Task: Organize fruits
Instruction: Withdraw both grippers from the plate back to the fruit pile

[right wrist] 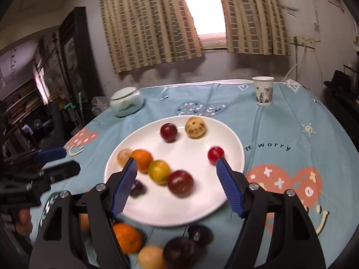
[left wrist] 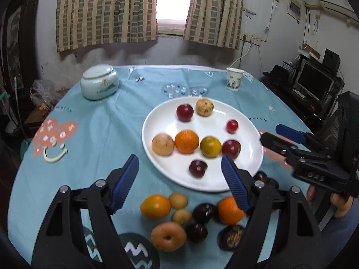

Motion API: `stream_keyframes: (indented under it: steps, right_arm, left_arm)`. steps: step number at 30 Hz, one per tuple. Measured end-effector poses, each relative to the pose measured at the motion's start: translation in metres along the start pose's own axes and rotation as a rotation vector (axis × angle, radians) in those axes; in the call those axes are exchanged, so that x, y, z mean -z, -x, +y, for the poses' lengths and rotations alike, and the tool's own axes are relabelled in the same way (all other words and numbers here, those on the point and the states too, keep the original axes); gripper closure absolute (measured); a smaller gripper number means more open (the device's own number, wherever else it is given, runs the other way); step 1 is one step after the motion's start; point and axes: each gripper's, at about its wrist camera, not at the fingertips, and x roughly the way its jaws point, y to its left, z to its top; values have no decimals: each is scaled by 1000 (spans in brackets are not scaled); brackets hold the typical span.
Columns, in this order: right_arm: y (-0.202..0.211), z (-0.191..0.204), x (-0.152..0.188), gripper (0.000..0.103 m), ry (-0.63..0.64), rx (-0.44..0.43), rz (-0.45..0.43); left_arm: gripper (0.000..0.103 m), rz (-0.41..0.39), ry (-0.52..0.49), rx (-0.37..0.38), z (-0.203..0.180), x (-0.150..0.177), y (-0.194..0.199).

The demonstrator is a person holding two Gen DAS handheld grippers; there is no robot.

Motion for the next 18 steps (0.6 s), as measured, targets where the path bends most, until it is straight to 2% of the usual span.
stream_keyframes:
  steps: [4, 7, 9, 11, 13, 18]
  right_arm:
    - [25, 11, 12, 30, 66, -79, 37]
    - [36, 16, 28, 30, 135, -111, 69]
    - [38, 17, 36, 34, 154, -122, 120]
    - [46, 16, 43, 34, 182, -131, 130]
    - [46, 12, 49, 34, 193, -144, 158]
    - [29, 8, 69, 34, 222, -62, 256]
  left_arm:
    - [25, 40, -73, 31, 6, 16, 5]
    - [25, 53, -71, 102, 17, 24, 11]
    - [26, 41, -73, 96, 21, 30, 22]
    - [26, 8, -91, 125, 22, 35, 34]
    - [25, 8, -94, 134, 20, 40, 35]
    - [25, 79, -128, 108, 13, 53, 20]
